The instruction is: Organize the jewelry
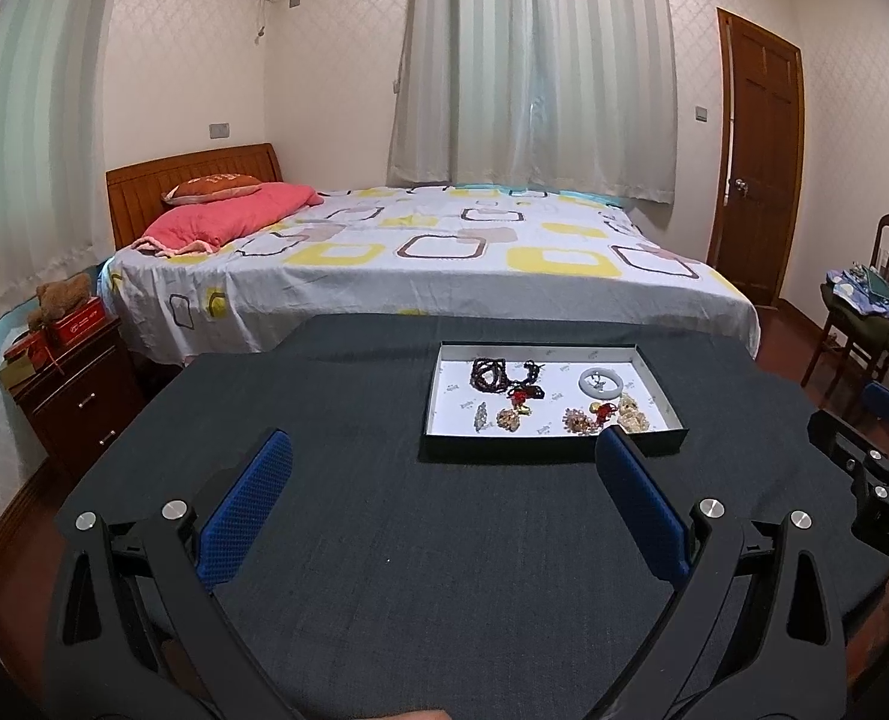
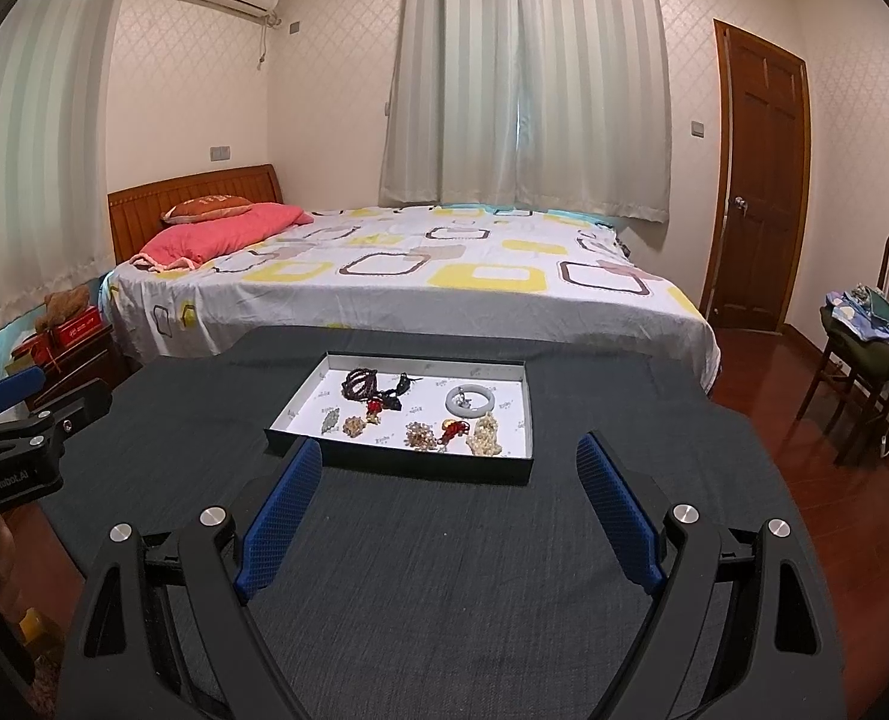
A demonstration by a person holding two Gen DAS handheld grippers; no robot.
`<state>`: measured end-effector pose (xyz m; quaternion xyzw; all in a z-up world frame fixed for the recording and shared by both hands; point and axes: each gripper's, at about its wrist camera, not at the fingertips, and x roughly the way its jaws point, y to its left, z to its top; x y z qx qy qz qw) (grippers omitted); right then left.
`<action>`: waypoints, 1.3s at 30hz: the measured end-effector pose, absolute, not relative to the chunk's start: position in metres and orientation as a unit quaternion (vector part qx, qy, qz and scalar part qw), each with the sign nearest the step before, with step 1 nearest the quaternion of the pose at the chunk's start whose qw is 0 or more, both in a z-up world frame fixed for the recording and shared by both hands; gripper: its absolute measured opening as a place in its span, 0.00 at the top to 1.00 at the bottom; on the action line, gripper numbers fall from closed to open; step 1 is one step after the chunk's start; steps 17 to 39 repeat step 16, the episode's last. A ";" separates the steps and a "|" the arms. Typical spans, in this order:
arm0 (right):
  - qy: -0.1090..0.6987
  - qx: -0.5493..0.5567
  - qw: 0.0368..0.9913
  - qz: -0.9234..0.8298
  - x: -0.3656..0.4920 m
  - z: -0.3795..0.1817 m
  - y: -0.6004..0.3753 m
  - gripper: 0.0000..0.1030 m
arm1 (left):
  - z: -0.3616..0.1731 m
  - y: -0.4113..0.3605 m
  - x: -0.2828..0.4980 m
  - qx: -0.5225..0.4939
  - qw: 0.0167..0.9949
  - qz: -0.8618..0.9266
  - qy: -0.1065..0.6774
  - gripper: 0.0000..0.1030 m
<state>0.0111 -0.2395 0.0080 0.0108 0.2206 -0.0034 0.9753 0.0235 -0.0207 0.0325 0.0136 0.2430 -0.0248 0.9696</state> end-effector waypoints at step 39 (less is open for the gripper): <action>0.247 0.015 0.969 -0.005 0.024 -0.012 -0.243 0.18 | 0.007 -0.011 0.056 0.017 0.960 0.002 0.281 0.04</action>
